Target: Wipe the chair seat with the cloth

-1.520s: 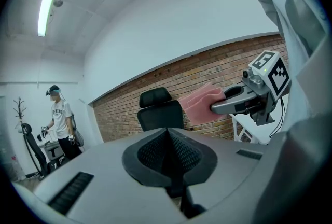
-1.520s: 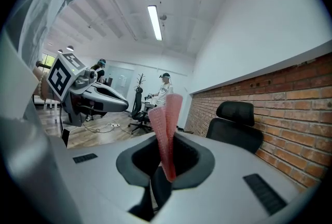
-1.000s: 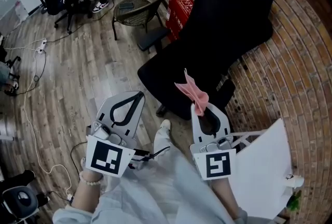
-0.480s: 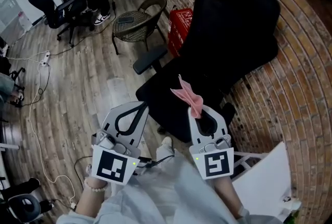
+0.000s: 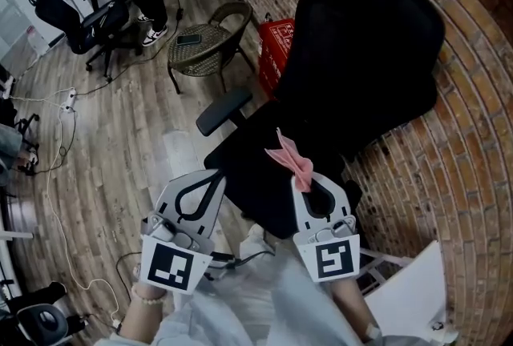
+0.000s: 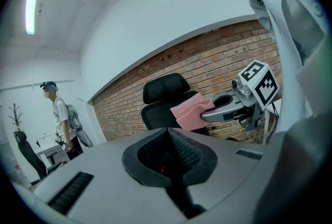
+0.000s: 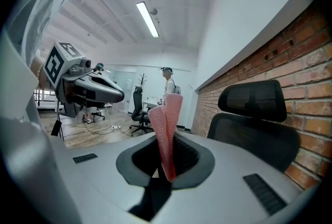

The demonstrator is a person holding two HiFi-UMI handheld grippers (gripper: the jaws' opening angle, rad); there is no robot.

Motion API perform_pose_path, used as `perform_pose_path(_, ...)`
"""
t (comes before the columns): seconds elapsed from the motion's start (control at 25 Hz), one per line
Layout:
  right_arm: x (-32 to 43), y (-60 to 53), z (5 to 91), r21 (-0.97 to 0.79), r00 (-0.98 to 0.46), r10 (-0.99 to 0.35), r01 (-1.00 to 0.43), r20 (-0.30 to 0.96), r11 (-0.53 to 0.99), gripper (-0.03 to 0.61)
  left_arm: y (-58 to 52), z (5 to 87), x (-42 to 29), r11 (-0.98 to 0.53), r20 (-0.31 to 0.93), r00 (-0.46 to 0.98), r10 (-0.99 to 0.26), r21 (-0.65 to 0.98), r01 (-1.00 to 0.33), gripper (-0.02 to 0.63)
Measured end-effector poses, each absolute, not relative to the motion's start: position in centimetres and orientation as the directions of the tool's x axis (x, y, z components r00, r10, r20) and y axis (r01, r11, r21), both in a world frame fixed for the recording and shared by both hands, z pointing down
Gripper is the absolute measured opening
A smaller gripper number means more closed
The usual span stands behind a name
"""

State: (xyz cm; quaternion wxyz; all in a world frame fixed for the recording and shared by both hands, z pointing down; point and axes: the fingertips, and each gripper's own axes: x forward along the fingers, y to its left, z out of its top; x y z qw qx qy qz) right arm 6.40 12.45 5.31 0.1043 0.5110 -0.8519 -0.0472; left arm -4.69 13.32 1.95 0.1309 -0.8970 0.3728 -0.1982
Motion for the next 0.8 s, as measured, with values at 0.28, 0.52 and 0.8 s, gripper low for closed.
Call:
perform_pose_path(0.28, 8.4, 10.5, 6.9, 0.164, -0.429, -0.884, -0.874, 0.183, 0.458, 0.055, 10.5, 2.7, -3.7, -0.690, 0.270, 0.637, -0.722, -0.347, -0.635, 0.018)
perform_pose_path(0.52, 8.9, 9.1, 9.2, 0.171, -0.416, -0.878, -0.871, 0.239, 0.459, 0.055, 8.7, 4.2, -3.8, -0.697, 0.292, 0.633, -0.717, -0.332, -0.636, 0.018)
perform_pose_path(0.8, 8.2, 6.4, 12.5, 0.159, -0.413, -0.865, -0.870, 0.285, 0.467, 0.055, 5.5, 7.7, -4.1, -0.722, 0.328, 0.643, -0.692, -0.299, -0.624, 0.018)
